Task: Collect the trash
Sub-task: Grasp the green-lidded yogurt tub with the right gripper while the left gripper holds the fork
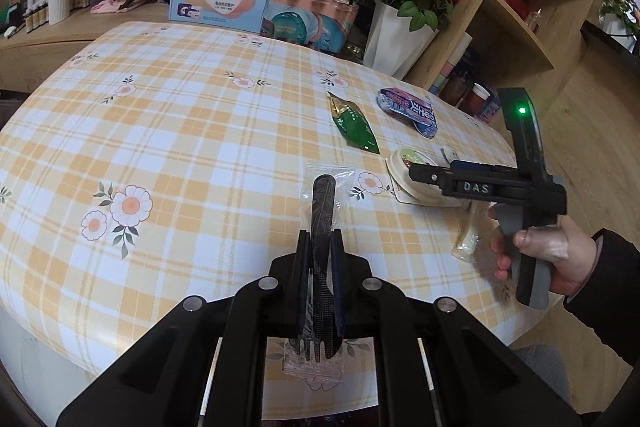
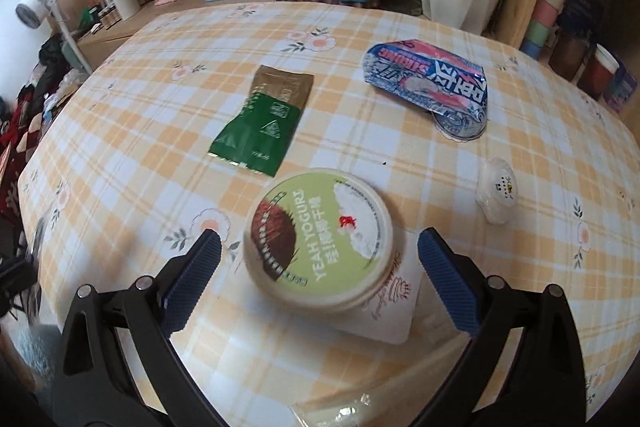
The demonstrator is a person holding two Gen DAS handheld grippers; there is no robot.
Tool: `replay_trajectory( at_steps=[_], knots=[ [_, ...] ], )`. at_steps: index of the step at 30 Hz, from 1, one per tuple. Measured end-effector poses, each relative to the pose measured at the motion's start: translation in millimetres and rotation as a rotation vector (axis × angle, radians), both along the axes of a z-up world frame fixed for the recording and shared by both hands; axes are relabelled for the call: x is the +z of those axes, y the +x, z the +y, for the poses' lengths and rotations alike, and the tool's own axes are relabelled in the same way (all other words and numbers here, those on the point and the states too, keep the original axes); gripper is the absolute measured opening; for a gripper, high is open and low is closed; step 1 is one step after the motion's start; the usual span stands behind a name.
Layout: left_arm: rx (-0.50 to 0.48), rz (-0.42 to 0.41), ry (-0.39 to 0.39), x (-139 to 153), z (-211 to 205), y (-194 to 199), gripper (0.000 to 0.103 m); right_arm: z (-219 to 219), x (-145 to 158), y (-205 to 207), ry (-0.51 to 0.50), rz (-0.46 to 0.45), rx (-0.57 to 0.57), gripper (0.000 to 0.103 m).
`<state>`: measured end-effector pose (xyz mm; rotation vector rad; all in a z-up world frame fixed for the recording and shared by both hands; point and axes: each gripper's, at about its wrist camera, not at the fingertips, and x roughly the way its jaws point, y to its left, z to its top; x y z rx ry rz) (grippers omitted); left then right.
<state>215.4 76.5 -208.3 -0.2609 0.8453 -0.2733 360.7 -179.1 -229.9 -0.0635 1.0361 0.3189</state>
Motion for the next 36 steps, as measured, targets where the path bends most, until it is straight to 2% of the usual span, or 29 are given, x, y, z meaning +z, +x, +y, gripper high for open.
replay_trajectory(
  at_steps=[3, 7, 8, 9, 11, 23, 29, 36],
  knots=[
    [0.003, 0.002, -0.009, -2, 2, -1, 0.01, -2, -7, 9, 0.015, 0.041, -0.025, 0.097],
    [0.006, 0.0, -0.018, -2, 3, -2, 0.01, 1, -15, 13, -0.024, 0.065, -0.033, 0.096],
    [0.006, -0.001, -0.021, -1, 3, -3, 0.01, 1, -16, 14, -0.025, 0.069, -0.036, 0.095],
    [0.006, -0.002, -0.022, -1, 3, -3, 0.01, 1, -17, 14, -0.016, 0.071, -0.033, 0.086],
    [0.005, -0.004, -0.024, -1, 3, -4, 0.01, 0, -17, 13, -0.001, 0.08, -0.023, 0.086],
    [0.002, -0.021, -0.046, 11, 1, -16, 0.01, 1, 23, -25, 0.0, -0.058, 0.042, 0.086],
    [-0.016, -0.03, -0.055, 22, -4, -32, 0.01, -6, 54, -70, 0.019, -0.147, 0.06, 0.086],
    [-0.047, -0.046, -0.06, 36, -10, -50, 0.01, -13, 72, -118, 0.034, -0.183, 0.06, 0.086]
  ],
)
